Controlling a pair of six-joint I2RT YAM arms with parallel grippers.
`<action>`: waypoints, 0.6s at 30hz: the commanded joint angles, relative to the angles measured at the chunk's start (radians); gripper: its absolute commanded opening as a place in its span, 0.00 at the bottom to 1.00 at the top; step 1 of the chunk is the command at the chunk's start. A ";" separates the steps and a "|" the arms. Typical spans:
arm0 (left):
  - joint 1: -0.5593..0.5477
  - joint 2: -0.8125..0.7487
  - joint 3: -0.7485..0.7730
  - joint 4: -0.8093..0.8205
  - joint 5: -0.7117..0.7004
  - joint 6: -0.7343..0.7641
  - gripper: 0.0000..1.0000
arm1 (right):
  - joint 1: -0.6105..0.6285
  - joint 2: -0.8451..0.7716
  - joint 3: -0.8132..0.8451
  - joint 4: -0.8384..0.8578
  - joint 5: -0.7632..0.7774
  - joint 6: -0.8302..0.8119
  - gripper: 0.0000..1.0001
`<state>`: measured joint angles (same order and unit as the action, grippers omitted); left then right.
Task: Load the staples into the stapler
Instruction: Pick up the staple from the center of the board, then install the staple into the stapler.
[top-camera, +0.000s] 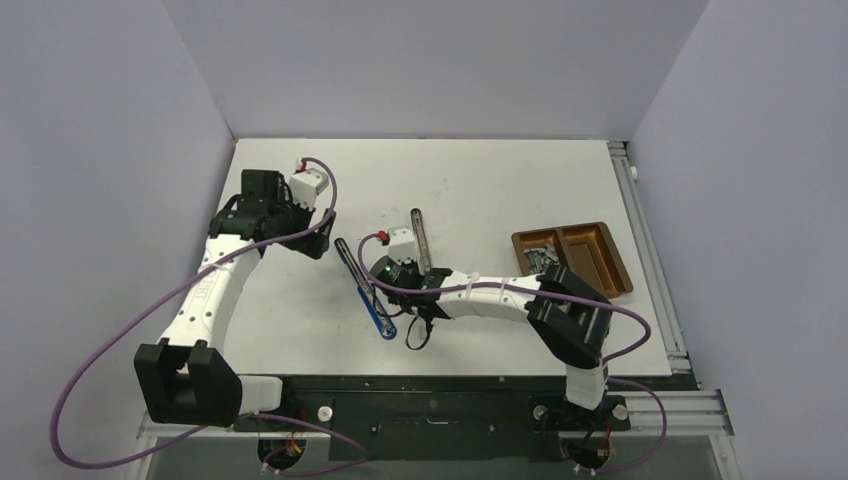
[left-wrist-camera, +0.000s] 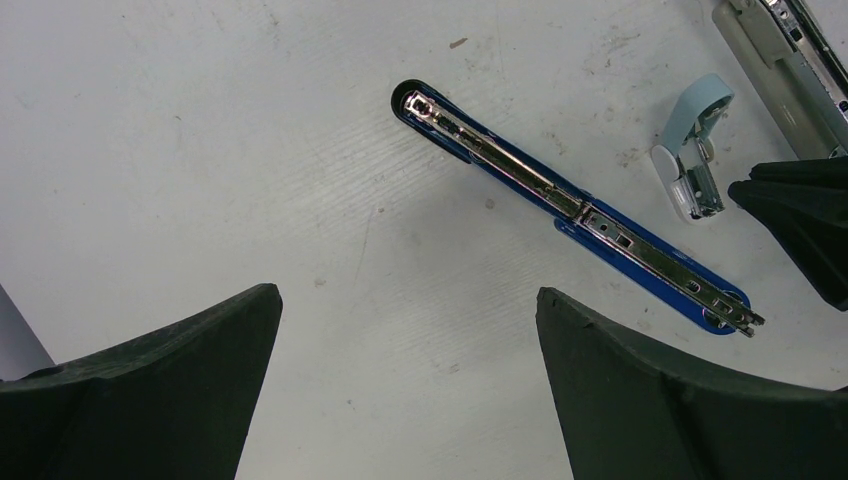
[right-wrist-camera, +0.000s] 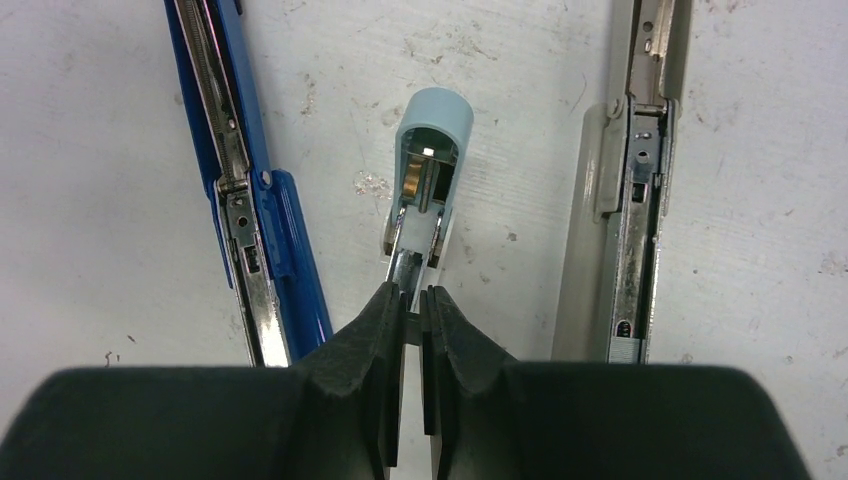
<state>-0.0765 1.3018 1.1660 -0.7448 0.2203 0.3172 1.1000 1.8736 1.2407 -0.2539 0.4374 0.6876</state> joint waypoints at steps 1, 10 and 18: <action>0.009 0.004 0.053 0.044 0.000 -0.012 0.98 | -0.005 0.026 0.043 0.046 -0.006 -0.016 0.09; 0.014 0.020 0.070 0.048 0.000 -0.012 0.98 | -0.008 0.051 0.051 0.065 -0.011 -0.019 0.09; 0.017 0.018 0.062 0.052 -0.005 -0.005 0.98 | -0.012 0.057 0.045 0.074 -0.023 -0.014 0.09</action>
<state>-0.0689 1.3224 1.1900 -0.7368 0.2188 0.3176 1.0985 1.9259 1.2541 -0.2176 0.4141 0.6804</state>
